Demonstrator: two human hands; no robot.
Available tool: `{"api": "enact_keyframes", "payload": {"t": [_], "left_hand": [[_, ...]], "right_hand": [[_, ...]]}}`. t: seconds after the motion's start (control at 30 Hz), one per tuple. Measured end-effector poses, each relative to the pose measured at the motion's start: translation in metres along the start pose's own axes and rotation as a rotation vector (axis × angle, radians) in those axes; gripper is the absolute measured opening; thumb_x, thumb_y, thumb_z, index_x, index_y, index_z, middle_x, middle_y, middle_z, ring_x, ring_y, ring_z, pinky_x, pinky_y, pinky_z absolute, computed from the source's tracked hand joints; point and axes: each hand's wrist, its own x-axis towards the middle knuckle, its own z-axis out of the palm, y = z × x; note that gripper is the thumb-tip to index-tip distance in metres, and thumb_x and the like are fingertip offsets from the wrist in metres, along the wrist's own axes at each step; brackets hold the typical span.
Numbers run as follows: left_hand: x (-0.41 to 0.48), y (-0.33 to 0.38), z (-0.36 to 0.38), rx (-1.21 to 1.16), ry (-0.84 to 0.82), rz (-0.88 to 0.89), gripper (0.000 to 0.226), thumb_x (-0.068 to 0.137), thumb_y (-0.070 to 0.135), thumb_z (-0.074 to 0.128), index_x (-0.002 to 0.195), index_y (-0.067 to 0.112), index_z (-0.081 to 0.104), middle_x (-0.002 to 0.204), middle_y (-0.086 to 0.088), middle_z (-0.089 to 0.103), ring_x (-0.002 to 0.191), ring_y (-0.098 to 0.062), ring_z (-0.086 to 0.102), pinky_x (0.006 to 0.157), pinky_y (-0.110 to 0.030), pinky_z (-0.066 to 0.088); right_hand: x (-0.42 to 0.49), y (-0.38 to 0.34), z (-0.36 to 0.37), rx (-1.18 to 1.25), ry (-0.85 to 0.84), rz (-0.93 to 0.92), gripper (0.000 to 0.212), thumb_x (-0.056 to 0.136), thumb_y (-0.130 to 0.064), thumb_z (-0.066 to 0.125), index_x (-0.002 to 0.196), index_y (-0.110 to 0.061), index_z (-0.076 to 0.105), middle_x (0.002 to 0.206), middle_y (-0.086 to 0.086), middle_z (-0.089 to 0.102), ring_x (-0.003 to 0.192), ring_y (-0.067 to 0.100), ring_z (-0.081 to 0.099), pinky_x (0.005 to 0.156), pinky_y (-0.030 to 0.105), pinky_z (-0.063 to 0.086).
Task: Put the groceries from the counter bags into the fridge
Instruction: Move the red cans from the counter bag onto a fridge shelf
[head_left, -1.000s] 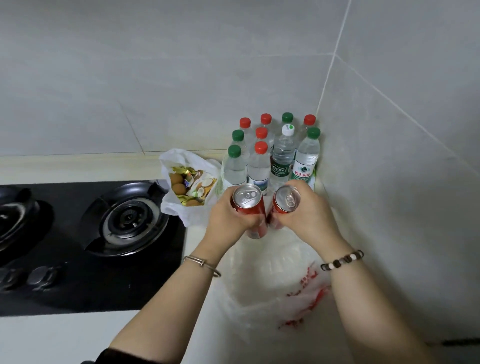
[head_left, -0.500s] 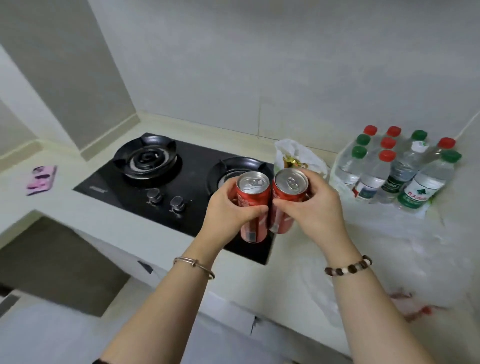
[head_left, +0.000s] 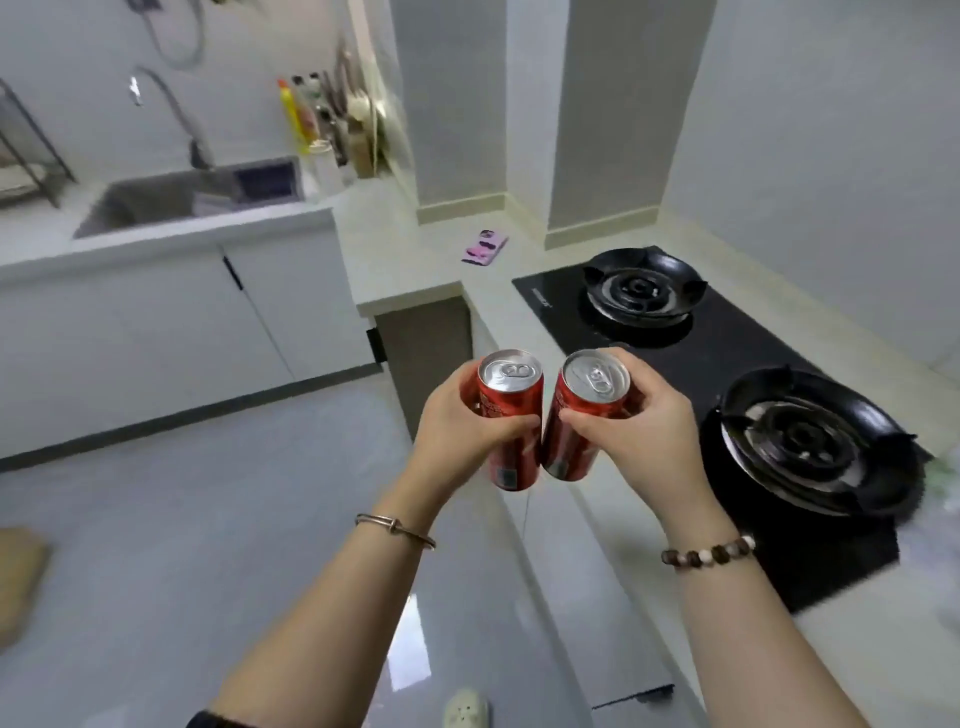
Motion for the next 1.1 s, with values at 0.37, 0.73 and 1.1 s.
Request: {"api": "enact_keyframes", "payload": {"t": [0.37, 0.73, 1.1], "left_hand": [[-0.121, -0.038, -0.151, -0.013, 0.638, -0.195, 0.056, 0.063, 0.005, 0.082, 0.107, 0.03, 0.058, 0.096, 0.018, 0.065, 0.088, 0.003, 0.061, 0.072, -0.012, 0.051], [-0.293, -0.064, -0.304, -0.019, 1.104, -0.203, 0.06, 0.062, 0.001, 0.082, 0.115, 0.02, 0.061, 0.103, 0.007, 0.069, 0.096, -0.007, 0.064, 0.084, -0.021, 0.05], [-0.459, -0.086, -0.434, -0.005, 1.503, -0.212, 0.05, 0.064, 0.004, 0.082, 0.105, 0.024, 0.062, 0.096, 0.01, 0.069, 0.085, 0.001, 0.064, 0.069, -0.01, 0.048]], "right_hand": [[-0.036, -0.027, 0.17, 0.14, -0.529, -0.048, 0.049, 0.063, -0.003, 0.083, 0.104, -0.025, 0.065, 0.096, -0.012, 0.069, 0.091, 0.0, 0.064, 0.076, 0.011, 0.049], [-0.169, -0.111, 0.35, 0.222, -0.937, -0.195, 0.042, 0.062, -0.005, 0.083, 0.091, -0.028, 0.064, 0.084, -0.015, 0.068, 0.079, -0.002, 0.064, 0.071, 0.011, 0.048], [-0.321, -0.197, 0.515, 0.271, -1.212, -0.336, 0.047, 0.062, -0.016, 0.081, 0.104, -0.027, 0.065, 0.094, -0.019, 0.067, 0.087, -0.005, 0.063, 0.076, 0.011, 0.048]]}}
